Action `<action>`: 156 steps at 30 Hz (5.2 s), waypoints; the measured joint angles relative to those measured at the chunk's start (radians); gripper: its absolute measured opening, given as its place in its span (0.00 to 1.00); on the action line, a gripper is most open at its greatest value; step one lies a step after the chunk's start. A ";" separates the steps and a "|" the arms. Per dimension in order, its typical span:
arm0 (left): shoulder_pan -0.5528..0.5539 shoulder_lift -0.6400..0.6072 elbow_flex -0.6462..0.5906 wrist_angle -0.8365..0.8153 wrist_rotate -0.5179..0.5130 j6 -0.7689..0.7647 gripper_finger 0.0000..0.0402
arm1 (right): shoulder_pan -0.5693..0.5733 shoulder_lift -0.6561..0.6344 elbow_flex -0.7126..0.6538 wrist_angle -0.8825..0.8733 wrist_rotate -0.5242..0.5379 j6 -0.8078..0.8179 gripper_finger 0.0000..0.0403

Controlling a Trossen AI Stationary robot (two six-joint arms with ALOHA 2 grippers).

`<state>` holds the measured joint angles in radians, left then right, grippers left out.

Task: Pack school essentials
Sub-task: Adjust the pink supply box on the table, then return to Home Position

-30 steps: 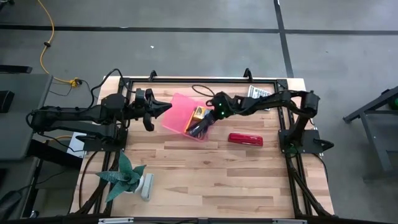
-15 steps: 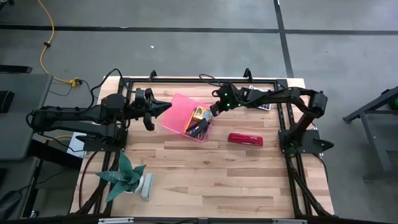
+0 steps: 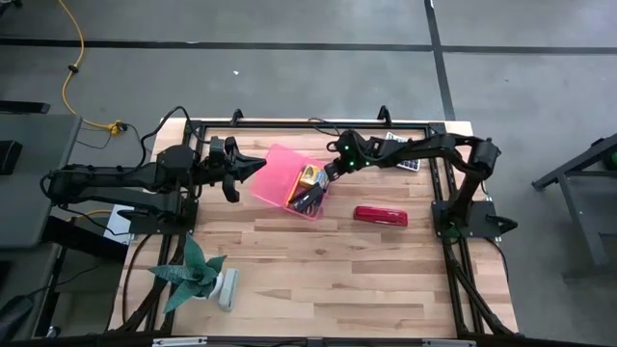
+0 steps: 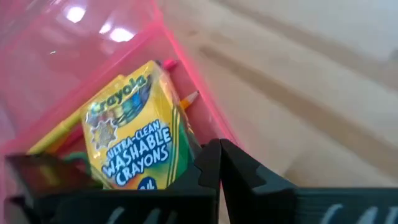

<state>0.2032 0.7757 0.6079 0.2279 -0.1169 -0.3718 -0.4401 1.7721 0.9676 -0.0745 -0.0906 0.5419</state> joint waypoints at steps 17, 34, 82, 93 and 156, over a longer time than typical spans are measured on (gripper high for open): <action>0.000 0.000 0.000 0.000 -0.050 0.008 0.00 | -0.197 0.001 0.000 0.150 -0.065 -0.049 0.00; 0.248 0.297 0.003 -0.306 0.077 -0.228 0.00 | -0.089 -0.260 0.000 -0.259 -0.038 -0.117 0.00; 0.147 0.718 0.407 -0.859 0.033 0.023 0.00 | -0.002 -0.260 0.000 -0.300 -0.015 -0.071 0.00; 0.222 0.938 0.428 -0.887 0.080 0.059 0.00 | -0.002 -0.260 0.000 -0.289 -0.018 -0.052 0.00; -0.070 -0.116 -0.129 0.010 0.066 0.125 0.00 | 0.358 -0.907 -0.001 -0.234 -0.014 -0.264 0.00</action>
<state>0.1336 0.6602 0.4785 0.2378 -0.0506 -0.2469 -0.0826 0.8654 0.9668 -0.3090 -0.1044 0.2779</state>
